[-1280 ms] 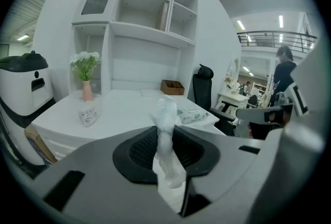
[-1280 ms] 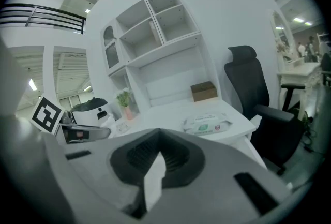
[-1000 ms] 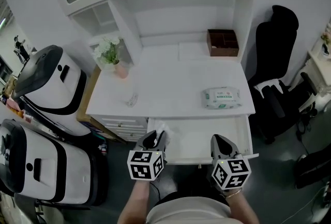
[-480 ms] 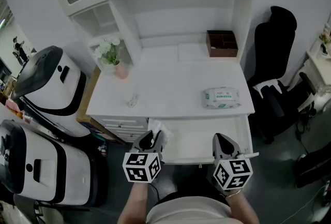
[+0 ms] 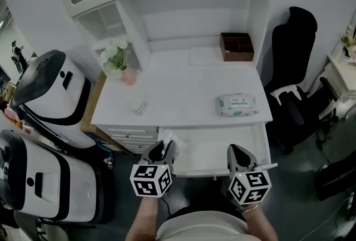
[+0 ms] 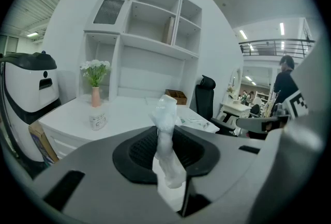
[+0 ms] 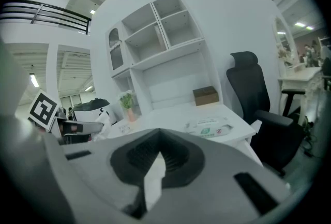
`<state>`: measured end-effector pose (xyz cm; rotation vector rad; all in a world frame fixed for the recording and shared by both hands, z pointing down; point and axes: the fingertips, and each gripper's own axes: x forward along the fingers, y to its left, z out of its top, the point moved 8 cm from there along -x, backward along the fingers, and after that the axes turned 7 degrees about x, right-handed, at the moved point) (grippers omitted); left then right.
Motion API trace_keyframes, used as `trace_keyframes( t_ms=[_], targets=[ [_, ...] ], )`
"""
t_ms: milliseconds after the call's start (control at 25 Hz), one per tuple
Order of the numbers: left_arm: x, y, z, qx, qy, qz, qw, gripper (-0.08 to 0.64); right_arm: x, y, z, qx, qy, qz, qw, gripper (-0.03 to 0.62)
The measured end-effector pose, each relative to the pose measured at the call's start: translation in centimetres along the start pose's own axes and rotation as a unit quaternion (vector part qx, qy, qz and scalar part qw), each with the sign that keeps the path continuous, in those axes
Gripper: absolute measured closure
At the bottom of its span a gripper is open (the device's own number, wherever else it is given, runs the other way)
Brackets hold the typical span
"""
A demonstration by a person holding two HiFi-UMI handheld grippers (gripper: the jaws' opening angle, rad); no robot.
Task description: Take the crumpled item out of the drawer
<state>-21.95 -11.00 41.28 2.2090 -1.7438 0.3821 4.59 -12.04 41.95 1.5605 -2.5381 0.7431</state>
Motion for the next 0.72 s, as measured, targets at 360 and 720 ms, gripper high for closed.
trace_keyframes(
  t_ms=[360,720],
  targets=[
    [-0.11,0.11,-0.09,0.001,-0.002,-0.002,1.0,0.48,-0.18,0.22,-0.08,-0.003,0.001,0.002,1.0,0.591],
    [-0.1,-0.01,-0.4,-0.001,0.001,-0.008,1.0,0.479,-0.33,0.45,-0.01,-0.004,-0.004,0.001,1.0,0.591]
  ],
)
